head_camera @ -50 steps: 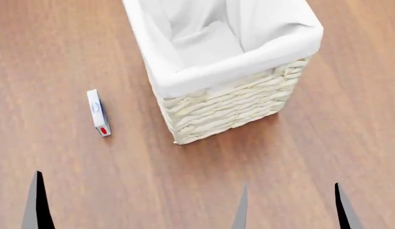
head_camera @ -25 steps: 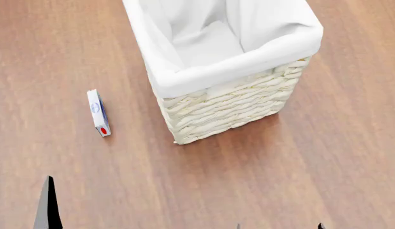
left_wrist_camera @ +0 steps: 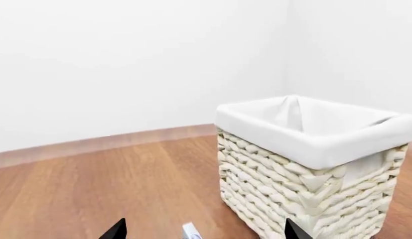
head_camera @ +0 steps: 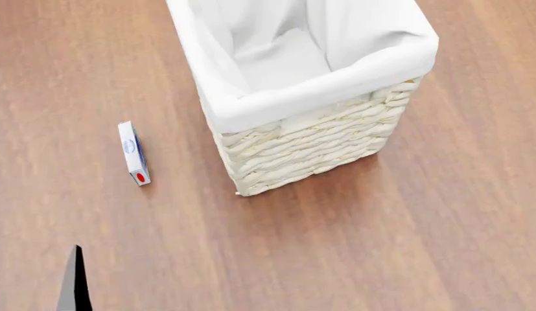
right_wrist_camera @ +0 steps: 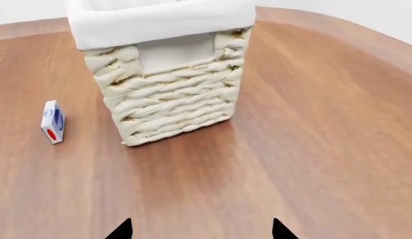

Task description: Pick up the alphabet soup and the cream cheese box, and put them in the basket.

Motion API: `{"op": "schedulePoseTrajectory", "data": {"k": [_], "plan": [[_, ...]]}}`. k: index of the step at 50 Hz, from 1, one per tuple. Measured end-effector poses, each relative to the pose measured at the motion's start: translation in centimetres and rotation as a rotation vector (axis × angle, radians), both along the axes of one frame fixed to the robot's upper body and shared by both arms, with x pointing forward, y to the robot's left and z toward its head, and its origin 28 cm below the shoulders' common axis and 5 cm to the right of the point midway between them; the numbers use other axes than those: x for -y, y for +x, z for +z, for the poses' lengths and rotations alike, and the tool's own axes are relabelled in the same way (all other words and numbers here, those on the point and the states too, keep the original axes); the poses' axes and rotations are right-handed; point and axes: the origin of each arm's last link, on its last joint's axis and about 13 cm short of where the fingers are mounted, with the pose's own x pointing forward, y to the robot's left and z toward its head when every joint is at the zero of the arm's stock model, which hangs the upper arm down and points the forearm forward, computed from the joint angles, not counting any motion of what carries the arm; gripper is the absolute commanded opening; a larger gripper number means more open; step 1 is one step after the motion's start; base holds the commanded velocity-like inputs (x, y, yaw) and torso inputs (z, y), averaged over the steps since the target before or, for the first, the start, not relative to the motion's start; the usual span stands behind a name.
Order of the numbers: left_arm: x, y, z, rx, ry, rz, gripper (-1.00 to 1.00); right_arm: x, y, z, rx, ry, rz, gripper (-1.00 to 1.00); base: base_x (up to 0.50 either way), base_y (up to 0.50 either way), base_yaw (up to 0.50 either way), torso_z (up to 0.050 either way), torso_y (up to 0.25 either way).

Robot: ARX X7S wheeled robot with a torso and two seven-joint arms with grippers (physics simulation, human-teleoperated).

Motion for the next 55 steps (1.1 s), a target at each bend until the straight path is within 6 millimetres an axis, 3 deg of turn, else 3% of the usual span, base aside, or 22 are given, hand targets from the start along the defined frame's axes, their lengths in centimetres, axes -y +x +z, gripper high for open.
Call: {"op": "schedulePoseTrajectory", "data": {"k": [28, 55], "plan": [[0.0, 0.3, -0.7, -0.018, -0.007, 0.001, 1.0, 0.3, -0.7, -1.0, -0.201, 0.068, 0.001, 1.0, 0.0, 0.0, 0.0, 0.0, 0.0], [0.0, 0.6, -0.9, -0.027, -0.016, 0.003, 1.0, 0.4, 0.0, -1.9, -0.248, 0.062, 0.008, 1.0, 0.0, 0.0, 0.0, 0.0, 0.0]]}}
